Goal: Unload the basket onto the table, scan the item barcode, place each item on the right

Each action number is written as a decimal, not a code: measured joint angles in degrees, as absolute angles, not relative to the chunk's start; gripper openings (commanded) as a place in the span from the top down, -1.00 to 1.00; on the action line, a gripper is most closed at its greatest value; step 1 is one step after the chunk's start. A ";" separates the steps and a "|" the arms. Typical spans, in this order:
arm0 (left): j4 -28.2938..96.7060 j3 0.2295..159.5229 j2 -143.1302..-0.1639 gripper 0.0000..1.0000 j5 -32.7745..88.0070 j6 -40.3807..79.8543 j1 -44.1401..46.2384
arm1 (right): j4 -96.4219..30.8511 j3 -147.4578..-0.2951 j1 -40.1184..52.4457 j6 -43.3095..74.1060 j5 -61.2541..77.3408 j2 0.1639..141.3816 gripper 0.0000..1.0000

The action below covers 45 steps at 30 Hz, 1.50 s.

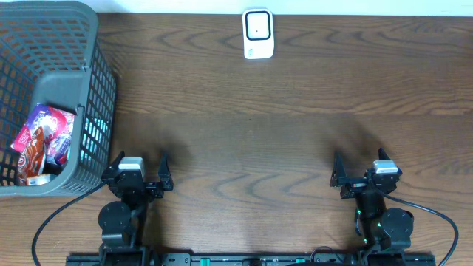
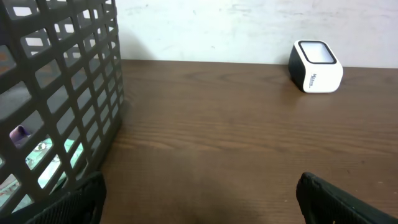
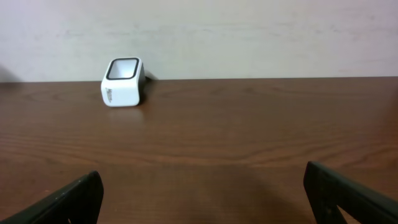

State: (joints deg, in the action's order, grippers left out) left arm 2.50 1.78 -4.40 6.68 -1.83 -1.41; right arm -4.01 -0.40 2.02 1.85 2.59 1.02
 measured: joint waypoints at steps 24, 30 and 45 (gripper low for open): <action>2.20 1.78 -4.40 -0.96 6.76 -1.80 -1.41 | -4.01 -0.40 2.02 1.85 2.59 1.02 -0.98; -1.89 0.78 -4.40 -0.96 13.37 -1.10 -1.41 | -4.01 -0.40 2.02 1.85 2.59 1.02 -0.99; -16.34 0.34 -4.47 -0.95 29.32 1.91 -1.41 | -4.01 -0.40 2.02 1.87 2.57 1.06 -0.98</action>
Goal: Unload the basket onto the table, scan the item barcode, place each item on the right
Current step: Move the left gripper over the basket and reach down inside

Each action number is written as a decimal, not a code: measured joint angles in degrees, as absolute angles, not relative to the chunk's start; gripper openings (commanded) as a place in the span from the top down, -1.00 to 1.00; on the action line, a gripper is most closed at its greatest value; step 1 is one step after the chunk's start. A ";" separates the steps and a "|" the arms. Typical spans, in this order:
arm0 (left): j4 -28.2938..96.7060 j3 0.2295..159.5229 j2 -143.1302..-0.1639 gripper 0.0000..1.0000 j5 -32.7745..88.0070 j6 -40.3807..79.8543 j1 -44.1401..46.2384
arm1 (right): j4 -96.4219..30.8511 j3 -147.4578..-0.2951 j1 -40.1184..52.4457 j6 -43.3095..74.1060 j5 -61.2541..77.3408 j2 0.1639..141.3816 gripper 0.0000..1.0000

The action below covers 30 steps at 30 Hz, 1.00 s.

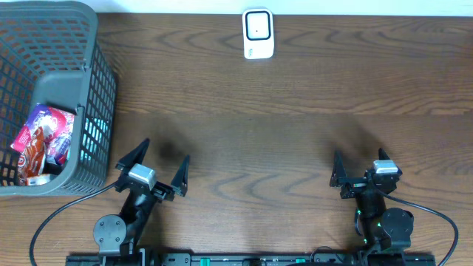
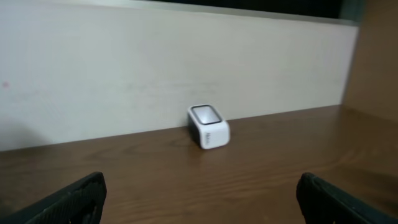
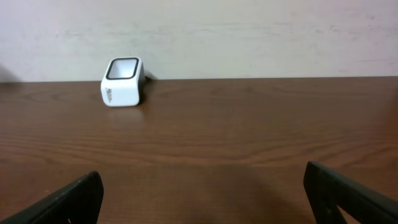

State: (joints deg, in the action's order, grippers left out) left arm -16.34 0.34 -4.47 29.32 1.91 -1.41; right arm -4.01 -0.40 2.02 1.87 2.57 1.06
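Note:
A white barcode scanner (image 1: 258, 33) stands at the far edge of the table; it also shows in the left wrist view (image 2: 208, 126) and the right wrist view (image 3: 122, 81). Snack packets (image 1: 43, 140) in red, purple and white lie in the grey basket (image 1: 103, 74) at the left. My left gripper (image 1: 153, 168) is open near the front, right of the basket, holding nothing. My right gripper (image 1: 358, 170) is open at the front right, also with nothing in it.
The dark wooden table (image 1: 295, 111) runs up to a pale wall (image 3: 249, 31) behind the scanner. The basket's mesh wall stands just left of the left arm. Cables trail from both arm bases at the front edge.
My left gripper has lifted and turned to the right: its view held the basket wall then, and now shows the scanner near the middle. The right arm has not moved.

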 measured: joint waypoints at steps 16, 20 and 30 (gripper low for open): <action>-30.41 0.54 -4.64 -0.96 36.56 7.66 -1.41 | -4.05 -0.40 2.02 1.85 2.57 1.08 -0.98; -34.96 4.58 -4.82 -0.95 33.06 9.23 -1.41 | -4.03 -0.40 2.02 1.85 2.57 1.10 -0.99; 3.07 45.82 -30.96 -0.96 9.58 1.43 -1.54 | -4.01 -0.40 2.02 1.85 2.55 1.13 -0.99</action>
